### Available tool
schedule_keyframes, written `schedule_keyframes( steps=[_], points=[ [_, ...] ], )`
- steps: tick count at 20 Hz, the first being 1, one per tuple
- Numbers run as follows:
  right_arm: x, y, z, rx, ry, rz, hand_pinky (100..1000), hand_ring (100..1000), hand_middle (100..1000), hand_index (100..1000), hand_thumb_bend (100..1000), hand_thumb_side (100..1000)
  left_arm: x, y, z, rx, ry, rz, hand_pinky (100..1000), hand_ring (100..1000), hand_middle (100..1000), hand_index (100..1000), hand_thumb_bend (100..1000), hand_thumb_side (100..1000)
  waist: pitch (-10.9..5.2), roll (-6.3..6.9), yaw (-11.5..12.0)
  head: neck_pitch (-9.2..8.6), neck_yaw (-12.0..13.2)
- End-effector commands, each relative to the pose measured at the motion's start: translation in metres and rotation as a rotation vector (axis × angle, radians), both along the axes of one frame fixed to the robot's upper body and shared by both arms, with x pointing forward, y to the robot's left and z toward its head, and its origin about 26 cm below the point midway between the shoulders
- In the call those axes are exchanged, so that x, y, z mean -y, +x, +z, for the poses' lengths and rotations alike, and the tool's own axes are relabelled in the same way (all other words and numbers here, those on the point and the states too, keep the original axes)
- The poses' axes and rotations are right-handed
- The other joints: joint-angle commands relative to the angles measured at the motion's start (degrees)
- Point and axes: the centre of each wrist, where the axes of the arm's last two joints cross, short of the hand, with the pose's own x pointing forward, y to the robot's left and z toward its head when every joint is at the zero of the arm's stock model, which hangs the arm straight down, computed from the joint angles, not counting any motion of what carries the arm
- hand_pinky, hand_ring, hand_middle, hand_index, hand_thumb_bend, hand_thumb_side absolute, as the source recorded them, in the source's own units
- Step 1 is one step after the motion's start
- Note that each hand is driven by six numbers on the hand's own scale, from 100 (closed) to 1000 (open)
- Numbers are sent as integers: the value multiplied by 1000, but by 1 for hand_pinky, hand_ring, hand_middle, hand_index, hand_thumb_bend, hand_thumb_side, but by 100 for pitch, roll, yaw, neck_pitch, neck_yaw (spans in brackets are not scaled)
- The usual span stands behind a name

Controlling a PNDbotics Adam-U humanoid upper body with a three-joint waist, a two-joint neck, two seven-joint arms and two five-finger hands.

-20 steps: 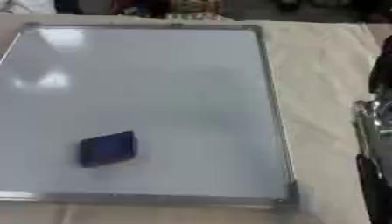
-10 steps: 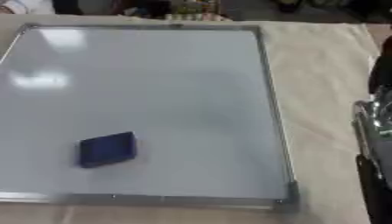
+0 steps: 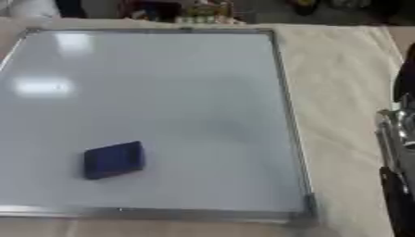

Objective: Wipe the whiteboard clean with a brush.

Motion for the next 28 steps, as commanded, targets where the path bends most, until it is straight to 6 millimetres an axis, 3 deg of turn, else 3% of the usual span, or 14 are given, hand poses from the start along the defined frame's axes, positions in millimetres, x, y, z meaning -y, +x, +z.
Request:
schedule_keyframes(
  steps=[1, 5, 10, 13, 17, 22, 28],
  points=[
    [1, -3, 8, 19, -22, 5, 870, 876, 725, 871, 100, 1000, 3, -6, 18, 20, 179, 36, 630, 644, 569, 100, 354, 774, -145, 22, -7, -89, 29],
    [1, -3, 7, 17, -24, 9, 871, 877, 724, 871, 100, 1000, 12, -6, 28, 19, 373, 49, 650, 683, 609, 100, 306, 806, -154, 38, -28, -112, 42],
    [1, -3, 7, 14, -26, 14, 871, 877, 724, 872, 100, 1000, 26, -7, 34, -35, 665, 78, 724, 757, 654, 100, 484, 788, -170, 64, -44, -114, 56],
    [1, -3, 7, 14, -27, 17, 871, 877, 724, 873, 100, 1000, 35, -8, 37, -70, 731, 63, 732, 772, 680, 100, 527, 815, -177, 68, -49, -123, 44],
    [0, -3, 7, 11, -27, 20, 872, 877, 723, 873, 100, 1000, 47, -8, 37, -135, 795, 14, 799, 859, 787, 122, 602, 810, -183, 70, -53, -125, 40],
    [0, -3, 6, 8, -28, 23, 873, 877, 722, 874, 100, 1000, 61, -8, 35, -227, 853, -44, 798, 841, 748, 141, 582, 748, -184, 66, -60, -127, 51],
    [0, -3, 4, 0, -26, 26, 874, 878, 719, 875, 100, 1000, 73, -3, 26, -346, 905, -44, 782, 827, 735, 138, 459, 581, -178, 72, -62, -122, 52]
  ],
)
